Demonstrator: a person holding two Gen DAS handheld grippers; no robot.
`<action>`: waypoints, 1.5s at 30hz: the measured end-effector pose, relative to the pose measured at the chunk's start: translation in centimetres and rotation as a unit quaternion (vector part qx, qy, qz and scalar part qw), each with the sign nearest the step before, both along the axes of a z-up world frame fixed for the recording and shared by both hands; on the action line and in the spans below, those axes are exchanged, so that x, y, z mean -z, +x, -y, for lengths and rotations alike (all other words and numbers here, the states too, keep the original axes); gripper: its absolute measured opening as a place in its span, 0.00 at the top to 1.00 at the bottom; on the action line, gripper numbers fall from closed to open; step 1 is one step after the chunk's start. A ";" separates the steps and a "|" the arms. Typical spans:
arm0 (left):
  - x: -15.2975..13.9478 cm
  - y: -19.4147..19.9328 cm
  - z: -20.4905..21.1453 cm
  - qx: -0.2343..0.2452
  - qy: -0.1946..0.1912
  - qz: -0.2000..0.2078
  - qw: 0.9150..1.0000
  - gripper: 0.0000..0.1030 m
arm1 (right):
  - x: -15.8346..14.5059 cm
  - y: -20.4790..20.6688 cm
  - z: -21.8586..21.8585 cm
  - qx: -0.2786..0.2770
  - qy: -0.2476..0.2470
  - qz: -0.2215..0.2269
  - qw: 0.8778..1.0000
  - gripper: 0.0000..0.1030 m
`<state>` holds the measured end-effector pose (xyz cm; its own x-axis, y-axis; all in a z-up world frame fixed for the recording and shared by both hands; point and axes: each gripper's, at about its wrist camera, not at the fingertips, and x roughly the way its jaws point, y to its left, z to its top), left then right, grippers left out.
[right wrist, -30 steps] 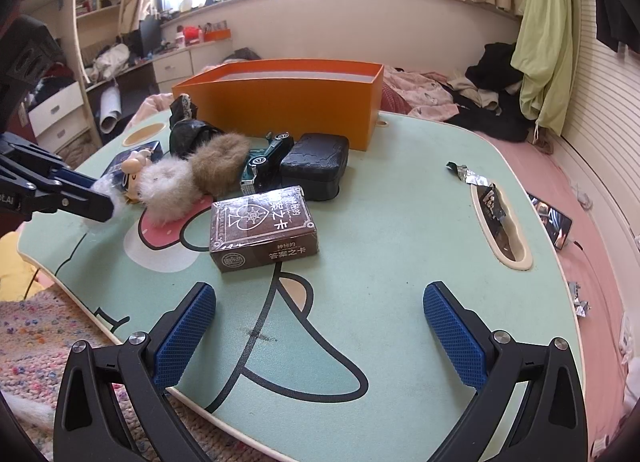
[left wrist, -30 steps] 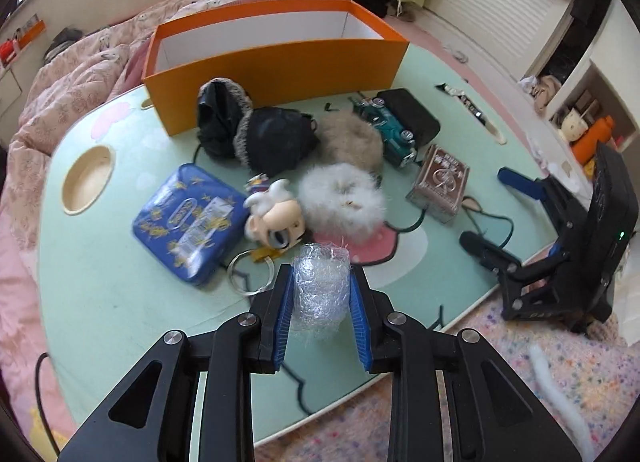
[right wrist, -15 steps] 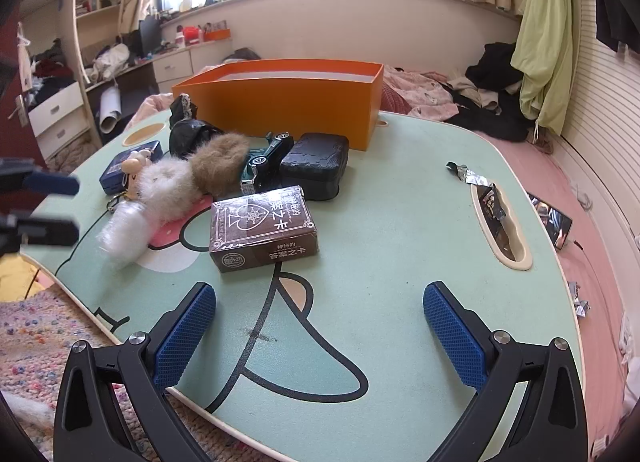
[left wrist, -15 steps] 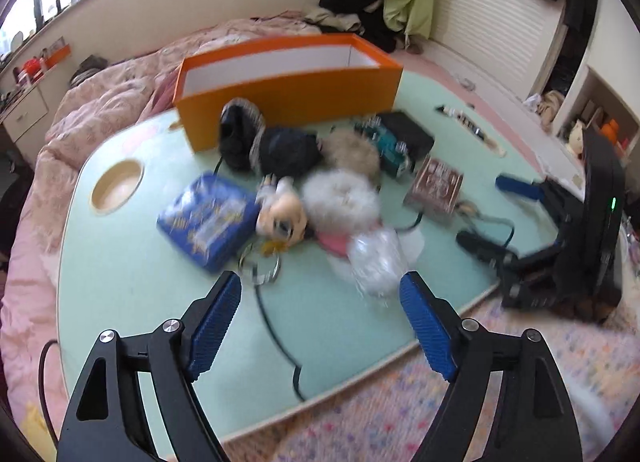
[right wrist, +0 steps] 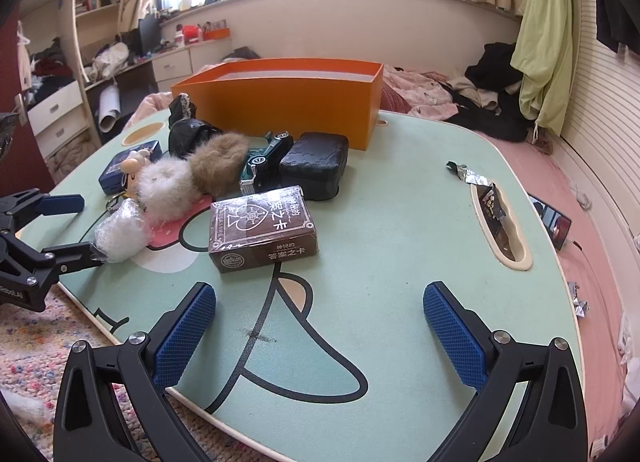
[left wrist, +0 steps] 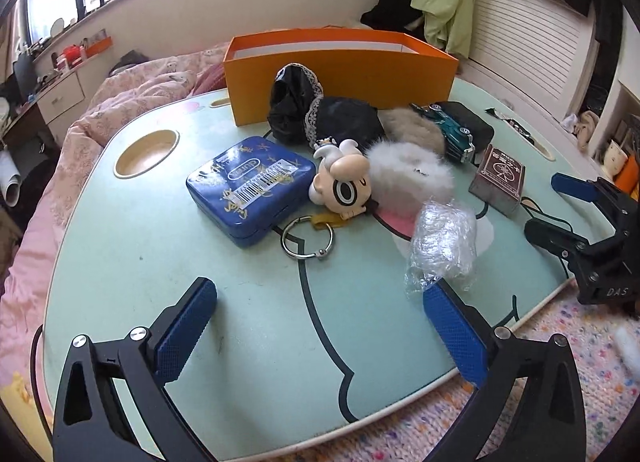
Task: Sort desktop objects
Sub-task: 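Reach into the box and grasp the silver round object with the right tool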
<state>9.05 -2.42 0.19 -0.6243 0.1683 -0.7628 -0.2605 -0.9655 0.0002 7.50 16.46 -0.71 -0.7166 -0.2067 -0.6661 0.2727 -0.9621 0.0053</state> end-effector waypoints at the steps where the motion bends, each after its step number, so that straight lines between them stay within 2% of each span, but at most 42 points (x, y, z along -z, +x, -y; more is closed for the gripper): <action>1: 0.0 0.0 0.0 0.000 0.000 0.000 1.000 0.00 | 0.0 0.0 0.0 0.000 0.000 0.000 1.000 0.00; 13: 0.1 -0.2 0.0 -0.003 0.002 -0.007 1.000 0.00 | 0.0 0.0 0.0 -0.001 0.001 0.002 1.000 0.00; 18: 0.1 -0.2 0.2 -0.004 0.004 -0.007 1.000 0.00 | -0.4 -1.0 -0.2 -0.002 0.023 0.027 0.999 0.00; 21: 0.1 -0.2 0.2 -0.005 0.005 -0.008 1.000 0.00 | -2.5 -1.6 -0.8 0.012 0.036 0.009 0.999 0.00; 25: 0.1 -0.2 0.2 -0.005 0.004 -0.009 1.000 0.00 | -7.9 -3.6 -0.8 0.011 0.021 -0.016 1.000 0.00; 28: 0.1 -0.2 0.2 -0.004 0.005 -0.009 1.000 0.00 | -10.8 -7.5 1.0 0.027 0.035 -0.002 0.999 0.00; 30: 0.1 -0.2 0.2 -0.005 0.005 -0.010 1.000 0.00 | -11.8 -10.8 2.3 0.036 0.021 0.032 0.999 0.01; 33: 0.1 -0.1 0.3 -0.005 0.006 -0.011 1.000 0.00 | -11.6 -15.4 4.8 0.044 0.012 0.072 0.996 0.00; 36: 0.1 -0.1 0.4 -0.005 0.007 -0.012 1.000 0.00 | -10.2 -18.4 6.8 0.063 0.035 0.091 0.993 0.01; 41: 0.2 -0.1 0.4 -0.005 0.009 -0.016 1.000 0.00 | -7.7 -19.9 7.6 0.066 0.060 0.120 0.989 0.01; 45: 0.2 -0.1 0.4 -0.005 0.010 -0.018 1.000 0.00 | -7.3 -20.3 7.3 0.073 0.064 0.126 0.987 0.01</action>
<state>8.97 -2.82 0.01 -0.6535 0.1769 -0.7359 -0.2517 -0.9678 -0.0091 -12.84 9.20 6.62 -0.5408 -0.0162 -0.8410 0.1369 -0.9882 -0.0690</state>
